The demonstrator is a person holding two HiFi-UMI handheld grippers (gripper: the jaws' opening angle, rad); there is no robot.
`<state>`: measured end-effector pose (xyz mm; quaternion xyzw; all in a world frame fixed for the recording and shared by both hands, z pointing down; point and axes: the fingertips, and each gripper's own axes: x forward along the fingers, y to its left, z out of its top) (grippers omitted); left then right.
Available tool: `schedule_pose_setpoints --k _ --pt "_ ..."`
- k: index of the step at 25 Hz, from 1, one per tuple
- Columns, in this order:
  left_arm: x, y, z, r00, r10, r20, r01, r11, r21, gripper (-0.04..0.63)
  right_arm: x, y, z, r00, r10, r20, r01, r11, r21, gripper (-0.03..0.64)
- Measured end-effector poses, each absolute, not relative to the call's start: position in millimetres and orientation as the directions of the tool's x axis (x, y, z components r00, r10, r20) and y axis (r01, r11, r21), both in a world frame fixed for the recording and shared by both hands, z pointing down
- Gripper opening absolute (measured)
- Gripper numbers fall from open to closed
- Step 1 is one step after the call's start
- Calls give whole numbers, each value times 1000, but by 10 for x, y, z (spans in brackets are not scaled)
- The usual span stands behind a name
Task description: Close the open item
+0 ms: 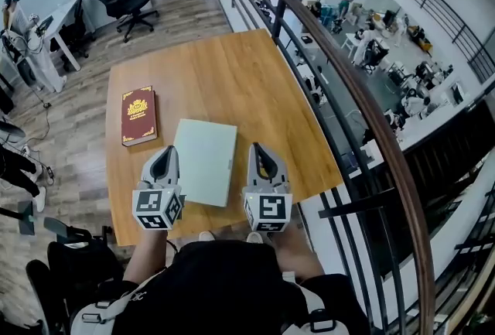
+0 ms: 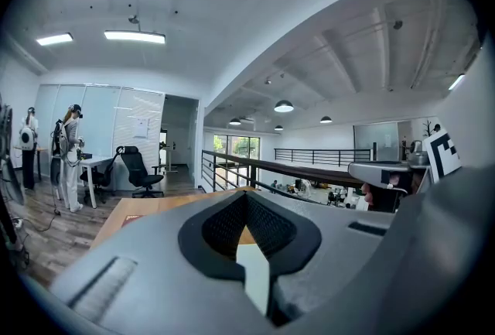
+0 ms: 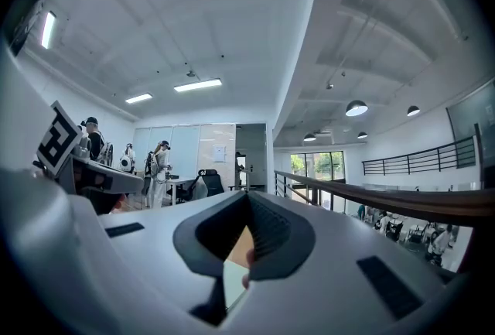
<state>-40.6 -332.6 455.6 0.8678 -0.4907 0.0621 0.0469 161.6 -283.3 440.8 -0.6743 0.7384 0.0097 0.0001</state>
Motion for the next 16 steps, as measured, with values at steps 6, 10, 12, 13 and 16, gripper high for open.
schedule_pose_setpoints --k 6,10,12,13,16 --pt "-353 -3318 4549 522 -838 156 -849 -528 6 3 1654 -2841 4362 -84 -996 -19 -996 84 11 3" --pt "-336 -3315 4576 521 -836 171 -849 -529 -4 3 1690 -2847 4379 -78 -997 -13 -997 78 2 3" --pt "-324 -3328 4589 520 -836 176 -849 -529 -5 3 1710 -2862 4394 -77 -997 -11 -997 77 -3 3" --pt "-317 -3336 4591 520 -835 177 -848 -529 -5 3 1717 -2871 4394 -77 -997 -11 -997 77 -4 3" --pt "-295 -3360 4586 521 -835 178 -848 -531 -6 3 1732 -2898 4390 -81 -997 -13 -997 81 -7 3"
